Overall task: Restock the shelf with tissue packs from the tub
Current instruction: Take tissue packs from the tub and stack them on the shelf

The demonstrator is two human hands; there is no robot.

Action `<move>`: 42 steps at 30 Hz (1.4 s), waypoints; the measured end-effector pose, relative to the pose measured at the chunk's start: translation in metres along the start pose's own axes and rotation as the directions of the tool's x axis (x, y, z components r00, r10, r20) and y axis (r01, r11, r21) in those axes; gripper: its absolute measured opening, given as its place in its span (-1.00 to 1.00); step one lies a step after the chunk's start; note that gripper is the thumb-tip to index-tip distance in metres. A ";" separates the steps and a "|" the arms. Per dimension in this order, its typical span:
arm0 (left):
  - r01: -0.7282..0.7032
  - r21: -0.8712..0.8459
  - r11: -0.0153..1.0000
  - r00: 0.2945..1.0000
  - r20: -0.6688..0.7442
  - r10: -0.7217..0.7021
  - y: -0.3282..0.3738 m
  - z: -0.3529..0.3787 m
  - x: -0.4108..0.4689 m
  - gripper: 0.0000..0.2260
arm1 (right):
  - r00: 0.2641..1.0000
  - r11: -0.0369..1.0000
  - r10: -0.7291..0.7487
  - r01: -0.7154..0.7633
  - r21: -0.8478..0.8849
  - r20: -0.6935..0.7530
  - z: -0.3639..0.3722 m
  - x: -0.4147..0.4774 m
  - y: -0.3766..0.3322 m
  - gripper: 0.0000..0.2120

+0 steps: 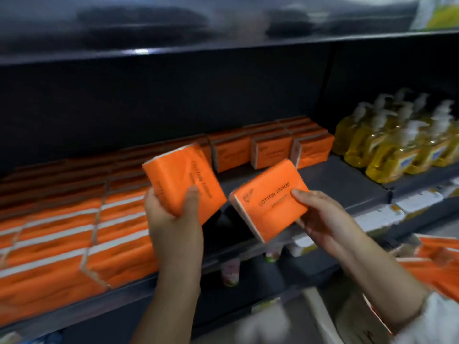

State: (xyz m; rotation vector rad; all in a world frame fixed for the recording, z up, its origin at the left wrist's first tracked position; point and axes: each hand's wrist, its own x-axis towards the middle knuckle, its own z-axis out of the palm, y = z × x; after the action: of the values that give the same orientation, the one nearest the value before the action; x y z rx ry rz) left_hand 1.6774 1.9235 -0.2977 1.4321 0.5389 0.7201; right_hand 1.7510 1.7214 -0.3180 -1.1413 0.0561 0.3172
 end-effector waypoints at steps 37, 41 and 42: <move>0.146 -0.094 0.985 0.989 -0.022 -0.148 0.007 -0.062 0.059 -0.69 | 0.929 0.760 -0.319 0.130 -0.637 -0.190 0.127 0.140 0.069 -0.58; 0.075 -0.033 0.997 0.994 0.085 -0.072 0.012 -0.052 0.050 -0.68 | 0.969 0.904 -0.243 0.212 -0.371 -0.037 0.131 0.095 0.036 -0.77; 0.056 -0.016 0.998 0.993 0.108 -0.054 0.013 -0.049 0.047 -0.67 | 0.982 0.934 -0.175 0.189 -0.305 0.070 0.133 0.080 0.027 -0.78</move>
State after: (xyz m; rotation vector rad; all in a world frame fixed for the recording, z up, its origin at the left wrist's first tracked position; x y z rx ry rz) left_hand 1.6731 1.9914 -0.2844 1.4245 0.4848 0.5992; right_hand 1.8043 1.8690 -0.3020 -1.4409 -0.1415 0.1873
